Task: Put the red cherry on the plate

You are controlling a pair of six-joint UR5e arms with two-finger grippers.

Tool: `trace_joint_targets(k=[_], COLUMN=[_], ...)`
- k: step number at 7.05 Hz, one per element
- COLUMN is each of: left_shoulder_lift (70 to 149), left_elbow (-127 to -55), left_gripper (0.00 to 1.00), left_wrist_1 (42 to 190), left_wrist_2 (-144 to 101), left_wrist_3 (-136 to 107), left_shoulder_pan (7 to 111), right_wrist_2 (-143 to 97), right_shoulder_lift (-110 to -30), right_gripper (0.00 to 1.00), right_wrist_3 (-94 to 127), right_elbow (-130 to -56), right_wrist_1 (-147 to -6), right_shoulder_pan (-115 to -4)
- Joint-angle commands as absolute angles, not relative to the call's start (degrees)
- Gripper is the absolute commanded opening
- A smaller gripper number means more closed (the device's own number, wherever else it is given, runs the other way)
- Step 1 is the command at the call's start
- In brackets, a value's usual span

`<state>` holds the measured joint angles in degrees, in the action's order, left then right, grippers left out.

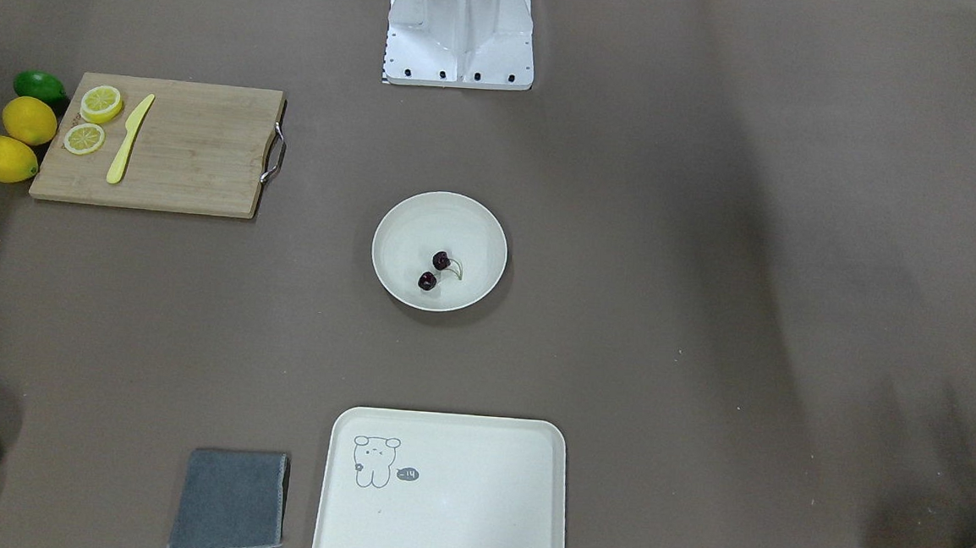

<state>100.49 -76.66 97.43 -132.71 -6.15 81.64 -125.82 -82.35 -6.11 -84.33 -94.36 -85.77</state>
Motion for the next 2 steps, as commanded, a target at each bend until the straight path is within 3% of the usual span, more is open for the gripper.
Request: trace_joint_targets(k=[1,2], left_shoulder_lift=[100.5,100.5], left_elbow=[-76.8,-76.7], left_gripper=[0.98,0.98], left_wrist_1=[97.5,97.4], left_wrist_2=[-132.7,-132.8], left_wrist_3=[-6.2,-6.2], left_shoulder_pan=[81.9,81.9], right_wrist_2=[-125.7,-125.7], right_shoulder_lift=[-83.0,-83.0], right_gripper=[1.00,1.00], right_wrist_3=[-6.4,-6.4], right_elbow=[-84.3,-84.4], right_wrist_1=[-94.4,-94.3], right_shoulder_pan=[-86.8,-87.0])
